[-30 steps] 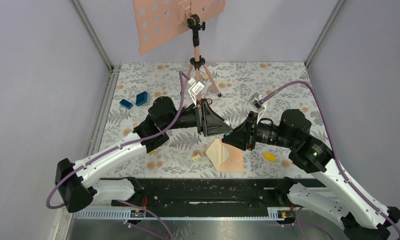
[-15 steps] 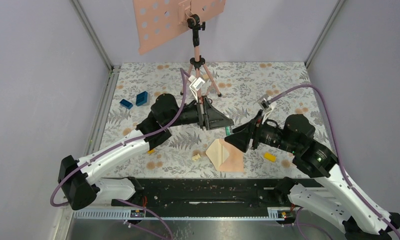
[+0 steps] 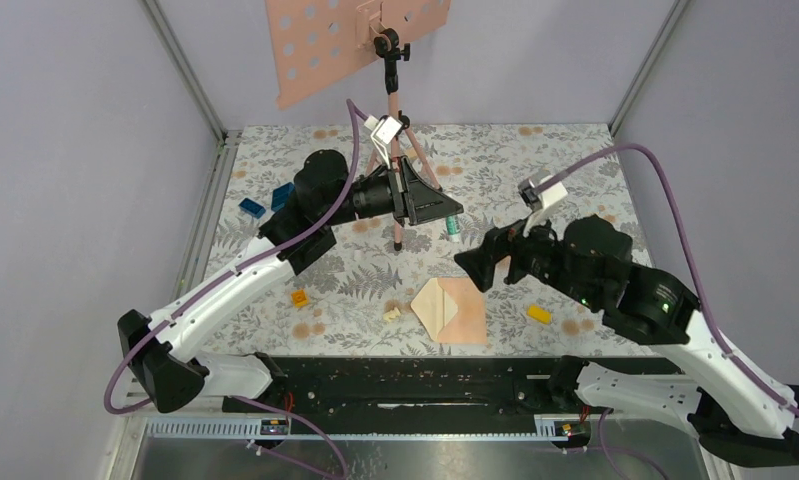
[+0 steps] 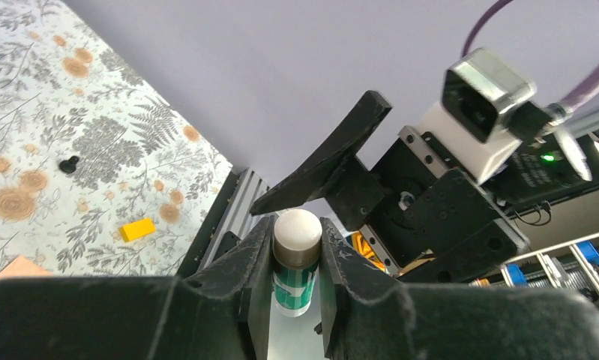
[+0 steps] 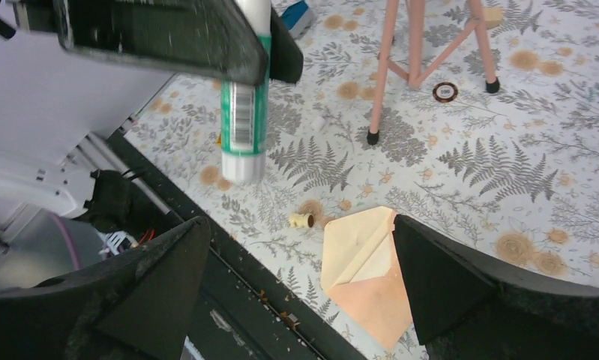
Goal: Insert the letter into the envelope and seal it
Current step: Unscrew the solid glue.
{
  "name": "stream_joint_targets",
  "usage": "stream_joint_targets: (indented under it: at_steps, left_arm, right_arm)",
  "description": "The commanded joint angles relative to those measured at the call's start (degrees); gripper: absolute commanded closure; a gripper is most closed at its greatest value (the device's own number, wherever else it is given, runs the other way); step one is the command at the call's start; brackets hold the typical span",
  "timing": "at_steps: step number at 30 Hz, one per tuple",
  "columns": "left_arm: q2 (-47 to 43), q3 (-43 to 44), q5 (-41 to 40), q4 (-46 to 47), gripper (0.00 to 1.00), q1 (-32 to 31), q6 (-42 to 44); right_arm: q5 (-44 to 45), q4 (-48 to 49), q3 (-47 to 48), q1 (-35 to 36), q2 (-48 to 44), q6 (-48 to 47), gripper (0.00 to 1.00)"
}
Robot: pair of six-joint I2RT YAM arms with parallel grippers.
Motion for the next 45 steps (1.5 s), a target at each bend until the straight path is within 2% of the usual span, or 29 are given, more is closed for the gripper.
stream_joint_targets:
  at_steps: [1, 6, 8, 11, 15, 20, 21, 23, 26, 28, 30, 31, 32, 34, 37, 42, 44, 45]
  left_arm:
    - [-0.01, 1.30, -3.01, -2.36, 1.00, 0.74, 0.70]
    - [0.54, 1.06, -3.06, -1.46, 1.00, 1.10, -0.70]
    - [0.64, 1.16, -3.09, -1.28, 1.00, 1.17, -0.86]
    - [0.92, 1.02, -3.19, -0.77, 1.00, 1.51, -1.41]
    - [1.82, 1.58, -2.70, -1.02, 1.00, 1.68, -1.91]
    - [2.15, 1.55, -2.59, -0.90, 1.00, 1.63, -2.33]
    - [2.14, 1.50, -2.71, -0.97, 1.00, 1.72, -2.42]
    - [1.86, 1.16, -3.05, -0.53, 1.00, 1.67, -2.72]
    - [1.41, 1.00, -3.07, -0.35, 1.00, 1.67, -2.67]
    - [1.00, 0.85, -3.10, -0.45, 1.00, 1.74, -2.57]
    - [0.58, 0.47, -2.78, 0.06, 1.00, 1.80, -2.49]
    - [1.01, 1.47, -1.76, -2.08, 0.74, 2.12, -2.36]
    - [0.96, 0.86, -0.94, -1.21, 0.63, 2.12, -2.88]
    - [0.74, -1.26, 0.25, 1.92, 0.57, 2.17, -4.78]
    - [1.18, -3.04, 1.40, 4.31, 0.56, 2.13, -6.19]
    - [1.64, -4.01, 2.52, 6.33, 0.62, 2.08, -7.18]
    - [1.31, -4.74, 2.07, 7.11, 0.71, 2.09, -7.33]
    - [0.96, -5.25, 1.89, 7.64, 0.79, 2.04, -7.56]
  right_arm:
    - [5.40, -1.71, 5.99, 0.57, 4.68, 1.05, 0.00]
    - [3.27, -1.91, 8.25, 0.52, 9.29, 2.67, 0.02]
    - [3.06, -1.50, 8.29, 0.56, 10.28, 3.70, 0.08]
    - [2.46, 0.16, 7.69, 0.65, 11.07, 4.87, 0.25]
    - [1.86, 2.63, 6.65, 0.60, 11.39, 5.71, 0.42]
    - [0.82, 4.59, 6.55, 0.57, 11.39, 5.44, 0.45]
    - [0.30, 4.99, 6.40, 0.58, 11.52, 5.34, 0.49]
    - [-0.08, 5.46, 6.53, 0.59, 11.88, 5.30, 0.60]
    - [0.58, 5.51, 6.40, 0.55, 11.98, 5.68, 0.86]
    - [0.97, 6.03, 5.63, 0.57, 11.49, 6.03, 0.99]
    - [1.63, 6.71, 4.55, 0.61, 10.79, 6.32, 1.00]
    - [3.06, 7.10, 3.53, 0.57, 9.82, 6.53, 1.00]
    - [3.76, 7.15, 3.35, 0.57, 9.42, 6.59, 1.00]
    - [4.32, 7.52, 2.74, 0.54, 8.79, 6.97, 1.00]
    - [4.26, 8.07, 2.26, 0.57, 8.54, 7.55, 1.00]
    - [4.36, 8.01, 2.17, 0.57, 8.95, 7.96, 1.00]
    - [3.85, 8.15, 2.52, 0.56, 9.21, 7.81, 1.00]
    - [3.69, 8.22, 2.58, 0.57, 9.43, 7.83, 1.00]
